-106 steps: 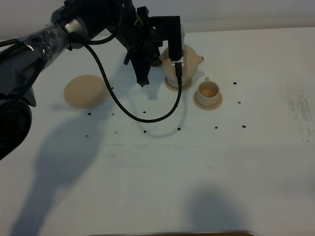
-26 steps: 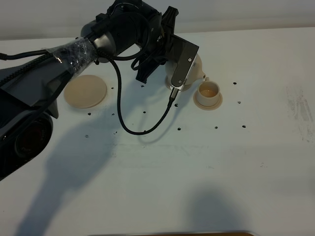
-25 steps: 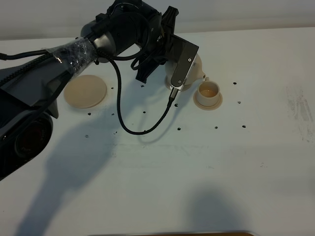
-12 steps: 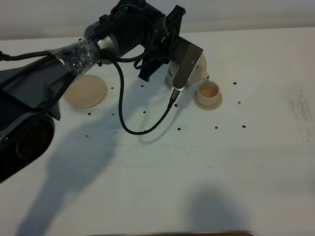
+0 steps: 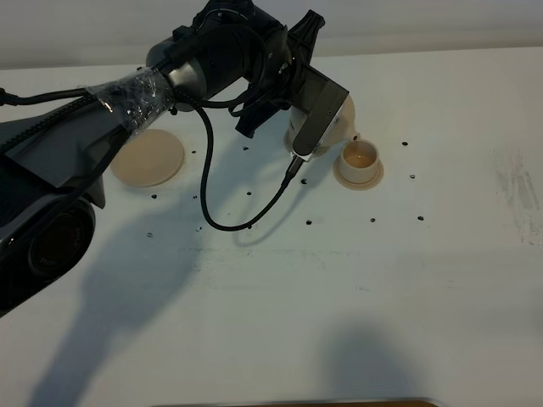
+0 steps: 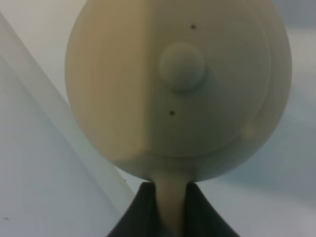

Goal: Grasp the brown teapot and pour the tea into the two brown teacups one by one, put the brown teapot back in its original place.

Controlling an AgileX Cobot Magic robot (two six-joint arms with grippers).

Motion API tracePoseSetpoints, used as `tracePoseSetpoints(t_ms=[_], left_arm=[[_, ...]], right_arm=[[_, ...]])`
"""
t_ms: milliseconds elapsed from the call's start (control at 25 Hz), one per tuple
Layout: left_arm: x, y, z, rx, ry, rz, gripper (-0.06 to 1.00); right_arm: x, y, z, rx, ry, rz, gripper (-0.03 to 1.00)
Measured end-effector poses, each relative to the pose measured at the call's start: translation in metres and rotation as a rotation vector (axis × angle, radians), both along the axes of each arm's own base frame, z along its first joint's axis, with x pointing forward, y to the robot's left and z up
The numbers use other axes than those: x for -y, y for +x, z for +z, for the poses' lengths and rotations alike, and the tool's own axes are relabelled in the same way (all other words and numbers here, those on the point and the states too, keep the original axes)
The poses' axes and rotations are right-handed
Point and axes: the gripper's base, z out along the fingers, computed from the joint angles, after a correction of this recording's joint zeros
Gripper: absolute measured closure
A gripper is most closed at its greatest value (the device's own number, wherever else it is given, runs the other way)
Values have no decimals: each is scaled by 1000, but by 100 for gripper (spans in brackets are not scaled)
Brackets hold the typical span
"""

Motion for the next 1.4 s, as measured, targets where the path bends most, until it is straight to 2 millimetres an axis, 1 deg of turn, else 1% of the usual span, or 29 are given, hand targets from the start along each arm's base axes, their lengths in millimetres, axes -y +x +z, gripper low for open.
tracePoseSetpoints(t_ms=[360, 1400], left_arm=[[0, 2, 1, 32, 18, -21, 86], [8, 1, 5, 110, 47, -68, 86]], right_arm=[[0, 0, 0, 0, 0, 0, 48], [0, 0, 0, 0, 0, 0, 48]])
